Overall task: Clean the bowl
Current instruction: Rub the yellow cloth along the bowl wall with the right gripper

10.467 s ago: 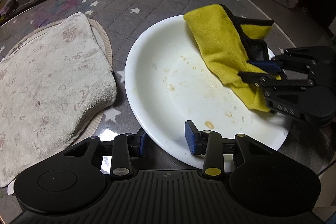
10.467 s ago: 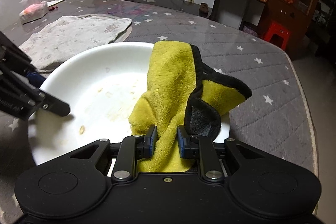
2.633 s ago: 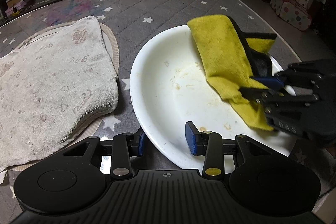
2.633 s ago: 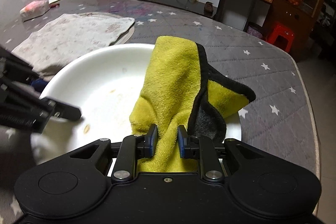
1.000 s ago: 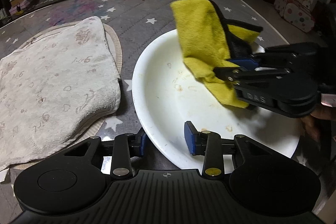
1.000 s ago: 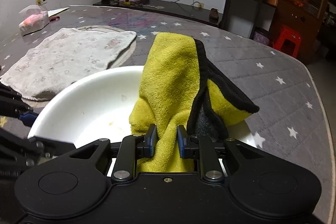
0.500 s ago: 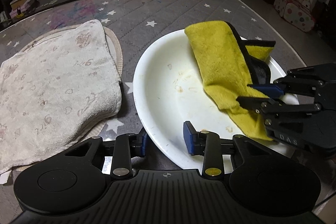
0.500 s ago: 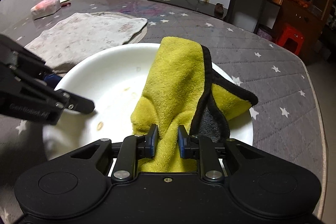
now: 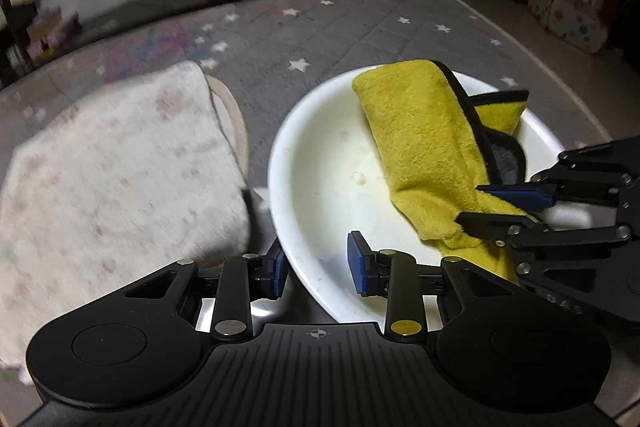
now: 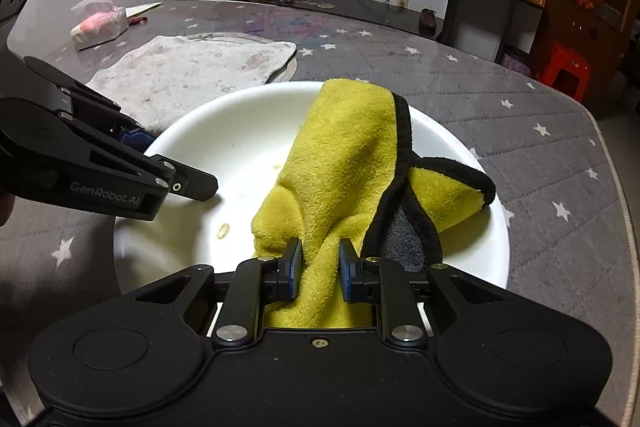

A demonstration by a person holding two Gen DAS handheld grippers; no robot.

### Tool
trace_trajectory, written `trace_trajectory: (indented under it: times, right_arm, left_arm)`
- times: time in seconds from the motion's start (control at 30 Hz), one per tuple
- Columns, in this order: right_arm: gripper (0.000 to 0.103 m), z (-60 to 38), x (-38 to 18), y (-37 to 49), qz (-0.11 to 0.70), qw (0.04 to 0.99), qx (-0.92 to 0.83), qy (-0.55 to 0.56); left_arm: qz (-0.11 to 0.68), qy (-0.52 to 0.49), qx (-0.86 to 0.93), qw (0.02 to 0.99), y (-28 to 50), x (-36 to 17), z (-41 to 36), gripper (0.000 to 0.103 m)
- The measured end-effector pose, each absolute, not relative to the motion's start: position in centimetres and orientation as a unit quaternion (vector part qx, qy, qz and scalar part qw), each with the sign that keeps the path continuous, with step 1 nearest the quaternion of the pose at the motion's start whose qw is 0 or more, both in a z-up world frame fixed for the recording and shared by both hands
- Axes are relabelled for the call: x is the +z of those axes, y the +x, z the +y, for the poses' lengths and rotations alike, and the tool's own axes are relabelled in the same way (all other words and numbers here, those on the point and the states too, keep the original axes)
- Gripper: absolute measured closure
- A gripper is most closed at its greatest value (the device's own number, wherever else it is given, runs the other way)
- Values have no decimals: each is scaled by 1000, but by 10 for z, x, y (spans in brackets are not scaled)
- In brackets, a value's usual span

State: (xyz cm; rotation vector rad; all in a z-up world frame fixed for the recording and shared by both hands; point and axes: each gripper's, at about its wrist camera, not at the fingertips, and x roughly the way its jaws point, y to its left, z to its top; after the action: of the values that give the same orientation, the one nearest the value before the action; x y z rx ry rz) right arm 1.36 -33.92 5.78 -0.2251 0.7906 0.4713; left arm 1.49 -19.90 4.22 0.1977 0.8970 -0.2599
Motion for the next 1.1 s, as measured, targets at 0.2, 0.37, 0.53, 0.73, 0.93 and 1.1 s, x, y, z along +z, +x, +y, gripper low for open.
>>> trace_trajectory:
  times: [0.2, 0.37, 0.53, 0.73, 0.93, 1.1]
  right_arm:
    - [82, -333, 55, 26, 371, 896, 221, -104]
    - [82, -329, 52, 39, 360, 902, 213, -102]
    - [82, -330, 50, 50, 349, 910, 201, -102]
    - [87, -336, 51, 59, 336, 917, 177, -120]
    - [89, -351, 52, 63, 332, 922, 152, -126]
    - [91, -357, 56, 62, 323, 926, 136, -139]
  left_arm:
    - [438, 89, -127, 885, 28, 41, -196, 71]
    - [440, 90, -125, 885, 39, 41, -197, 72]
    - [440, 91, -119, 886, 58, 40, -199, 72]
    - [432, 104, -106, 890, 73, 42, -203, 72]
    - [428, 103, -104, 892, 77, 43, -203, 73]
    - [426, 95, -104, 894, 89, 44, -196, 74]
